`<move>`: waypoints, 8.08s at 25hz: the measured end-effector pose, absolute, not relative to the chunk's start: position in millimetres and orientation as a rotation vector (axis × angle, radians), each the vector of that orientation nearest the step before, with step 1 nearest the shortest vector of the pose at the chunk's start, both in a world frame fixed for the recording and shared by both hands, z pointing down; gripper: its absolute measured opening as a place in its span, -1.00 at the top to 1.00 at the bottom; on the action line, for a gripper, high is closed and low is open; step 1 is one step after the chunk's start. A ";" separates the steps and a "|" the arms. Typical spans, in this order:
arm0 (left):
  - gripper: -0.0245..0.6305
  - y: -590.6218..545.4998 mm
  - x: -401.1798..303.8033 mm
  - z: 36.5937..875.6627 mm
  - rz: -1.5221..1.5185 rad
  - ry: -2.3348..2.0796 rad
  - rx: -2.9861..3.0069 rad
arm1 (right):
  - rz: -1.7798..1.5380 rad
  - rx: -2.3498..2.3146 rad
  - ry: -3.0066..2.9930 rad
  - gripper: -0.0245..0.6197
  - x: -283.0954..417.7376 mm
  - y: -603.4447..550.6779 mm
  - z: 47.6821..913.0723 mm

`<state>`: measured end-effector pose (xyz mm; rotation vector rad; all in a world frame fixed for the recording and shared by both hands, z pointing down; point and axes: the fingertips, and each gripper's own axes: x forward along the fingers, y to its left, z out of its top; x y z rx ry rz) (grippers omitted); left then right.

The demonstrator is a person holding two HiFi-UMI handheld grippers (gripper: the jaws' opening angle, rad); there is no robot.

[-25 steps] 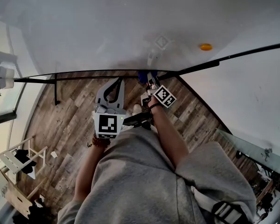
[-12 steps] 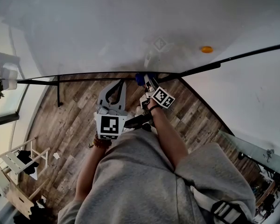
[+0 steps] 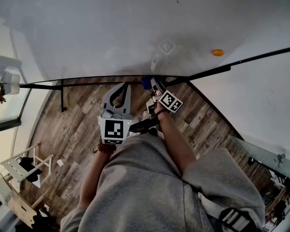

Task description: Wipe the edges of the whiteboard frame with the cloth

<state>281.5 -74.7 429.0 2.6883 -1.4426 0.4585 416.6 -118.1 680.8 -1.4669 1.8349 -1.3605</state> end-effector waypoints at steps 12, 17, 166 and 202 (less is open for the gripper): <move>0.89 -76.8 210.3 426.4 0.380 -1.324 2.762 | -1.307 -1.544 1.684 0.56 364.7 -122.6 682.9; 0.89 -75.3 164.0 426.4 0.489 -1.210 2.837 | -1.219 -1.593 1.454 0.56 368.2 -124.0 690.0; 0.89 -147.5 -195.3 469.3 0.539 -0.916 2.793 | -1.121 -1.446 1.240 0.56 12.6 -159.0 680.4; 0.89 -142.4 -292.2 469.4 0.513 -1.074 2.746 | -1.136 -1.381 1.184 0.57 -70.7 -166.8 683.0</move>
